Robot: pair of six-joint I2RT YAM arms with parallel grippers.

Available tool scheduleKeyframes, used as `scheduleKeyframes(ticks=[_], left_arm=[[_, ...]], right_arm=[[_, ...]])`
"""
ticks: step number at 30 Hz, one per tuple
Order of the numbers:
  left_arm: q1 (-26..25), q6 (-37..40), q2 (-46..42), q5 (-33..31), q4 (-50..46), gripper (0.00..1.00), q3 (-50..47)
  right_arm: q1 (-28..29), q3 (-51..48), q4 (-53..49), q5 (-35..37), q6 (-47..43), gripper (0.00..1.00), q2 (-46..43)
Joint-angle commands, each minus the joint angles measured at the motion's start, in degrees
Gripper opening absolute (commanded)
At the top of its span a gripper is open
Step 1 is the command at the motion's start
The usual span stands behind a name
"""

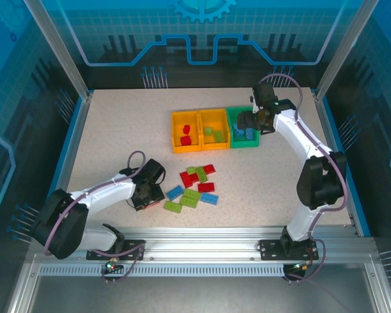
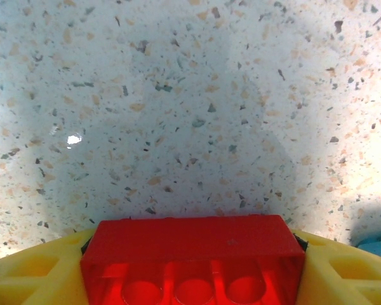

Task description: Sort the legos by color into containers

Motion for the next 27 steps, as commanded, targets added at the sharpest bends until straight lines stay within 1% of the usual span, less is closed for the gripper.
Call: scheduleKeyframes(ticks=[1, 5, 10, 14, 19, 23, 27], left_arm=[[-0.25, 1.05, -1.20, -0.96, 1.99, 0.58, -0.19], [0.16, 3.66, -2.95, -3.36, 0.92, 0.59, 4.00], [2.46, 9.88, 1.25, -4.00, 0.74, 0.59, 14.78], [3.71, 15.26, 7.66, -3.54, 1.91, 0.59, 25.05], [5.00, 21.05, 18.16, -1.82, 3.96, 0.60, 38.19], [6.24, 23.93, 27.05, 0.98, 4.89, 0.60, 48.13], [7.41, 24.99, 35.22, 3.84, 4.82, 0.60, 57.21]], right_arm=[[-0.31, -4.12, 0.64, -0.71, 1.53, 0.83, -3.62], [1.38, -9.94, 2.42, -2.10, 1.38, 0.83, -6.30], [7.19, -17.59, 4.36, -1.69, 2.08, 0.83, -9.52], [12.46, -22.99, 5.86, -2.92, 6.29, 0.83, -11.72], [19.56, -28.19, 9.58, -6.17, 15.71, 0.83, -12.86], [25.27, -28.41, 9.99, -4.27, 20.95, 0.89, -11.68], [28.63, -27.56, 10.20, -3.70, 22.98, 0.91, -8.91]])
